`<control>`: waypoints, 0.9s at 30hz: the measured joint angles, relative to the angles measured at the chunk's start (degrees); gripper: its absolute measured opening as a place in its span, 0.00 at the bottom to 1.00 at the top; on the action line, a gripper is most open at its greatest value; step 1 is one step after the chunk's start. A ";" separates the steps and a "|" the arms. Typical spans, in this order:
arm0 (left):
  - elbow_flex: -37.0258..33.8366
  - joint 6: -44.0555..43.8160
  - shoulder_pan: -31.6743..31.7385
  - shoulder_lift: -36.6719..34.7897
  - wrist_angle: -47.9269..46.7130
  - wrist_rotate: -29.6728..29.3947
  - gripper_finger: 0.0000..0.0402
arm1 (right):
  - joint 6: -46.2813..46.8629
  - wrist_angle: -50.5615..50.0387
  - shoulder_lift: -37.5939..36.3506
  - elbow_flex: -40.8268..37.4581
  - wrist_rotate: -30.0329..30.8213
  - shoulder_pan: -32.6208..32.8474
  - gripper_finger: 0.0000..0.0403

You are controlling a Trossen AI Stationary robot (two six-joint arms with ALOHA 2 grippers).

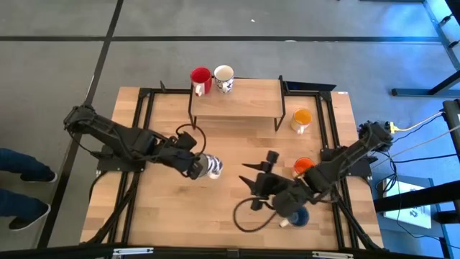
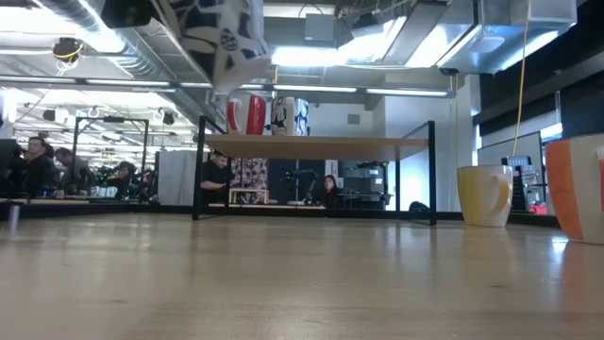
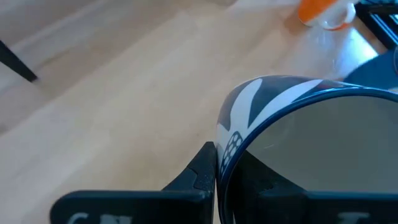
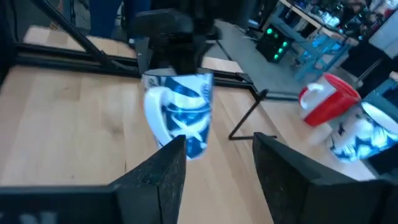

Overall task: Place coffee mugs
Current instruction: Put the blue cup on the shelf

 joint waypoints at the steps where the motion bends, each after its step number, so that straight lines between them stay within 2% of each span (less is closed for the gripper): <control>1: 0.00 0.63 0.54 0.00 -0.03 0.01 0.04 | -1.37 0.99 0.71 0.00 -0.39 -0.53 0.43; 13: 0.00 5.07 5.71 0.00 2.70 -0.94 0.04 | -6.21 11.82 6.39 -0.02 -8.28 -7.22 0.43; 20: 0.00 6.64 7.38 0.00 3.17 0.09 0.04 | -5.92 12.99 8.03 0.10 -8.72 -8.82 0.43; 27: 0.00 7.44 7.90 0.00 4.52 0.59 0.04 | -5.81 13.69 11.27 0.02 -6.09 -10.26 0.43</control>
